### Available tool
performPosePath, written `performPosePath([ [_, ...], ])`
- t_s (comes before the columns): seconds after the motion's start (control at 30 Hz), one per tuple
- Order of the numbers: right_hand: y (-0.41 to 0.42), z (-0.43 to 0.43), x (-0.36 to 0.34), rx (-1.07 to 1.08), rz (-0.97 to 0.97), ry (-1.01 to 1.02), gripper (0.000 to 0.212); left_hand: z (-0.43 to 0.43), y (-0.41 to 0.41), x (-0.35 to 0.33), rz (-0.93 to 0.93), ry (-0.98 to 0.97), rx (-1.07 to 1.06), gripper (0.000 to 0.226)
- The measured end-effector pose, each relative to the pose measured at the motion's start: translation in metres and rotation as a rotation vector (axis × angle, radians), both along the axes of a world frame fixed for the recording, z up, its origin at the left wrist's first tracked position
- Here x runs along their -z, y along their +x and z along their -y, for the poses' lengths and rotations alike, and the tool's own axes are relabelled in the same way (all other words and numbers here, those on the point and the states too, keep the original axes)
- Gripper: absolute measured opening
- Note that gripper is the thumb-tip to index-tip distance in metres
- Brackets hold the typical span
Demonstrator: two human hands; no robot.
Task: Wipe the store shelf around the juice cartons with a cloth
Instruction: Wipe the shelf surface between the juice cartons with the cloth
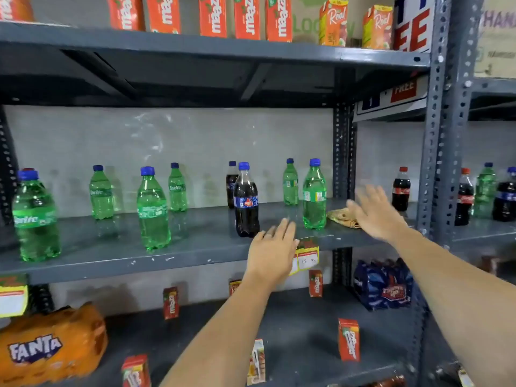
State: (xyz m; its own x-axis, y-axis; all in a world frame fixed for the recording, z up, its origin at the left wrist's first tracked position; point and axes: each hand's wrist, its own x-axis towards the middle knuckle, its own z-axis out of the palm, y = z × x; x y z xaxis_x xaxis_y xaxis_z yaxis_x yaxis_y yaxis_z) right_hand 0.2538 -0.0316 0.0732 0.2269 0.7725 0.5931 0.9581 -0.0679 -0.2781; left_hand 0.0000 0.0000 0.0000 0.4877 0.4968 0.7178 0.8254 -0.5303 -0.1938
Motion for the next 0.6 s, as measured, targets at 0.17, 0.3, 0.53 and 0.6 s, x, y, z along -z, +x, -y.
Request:
performPosePath([
  [0.17, 0.020, 0.006, 0.019, -0.011, 0.167, -0.444, 0.108, -0.010, -0.002, 0.008, -0.034, 0.082, -0.036, 0.041],
  [0.3, 0.021, 0.013, 0.015, 0.012, 0.433, -0.383, 0.097, -0.014, -0.002, 0.010, -0.071, 0.134, -0.048, 0.037],
  [0.53, 0.003, 0.032, 0.014, 0.030, 0.419, -0.247, 0.055, -0.009, -0.003, 0.010, 0.001, 0.166, -0.005, 0.035],
  [0.6, -0.007, 0.046, 0.034, -0.006, 0.298, -0.111, 0.057, 0.001, -0.006, 0.016, 0.040, 0.201, 0.012, 0.047],
])
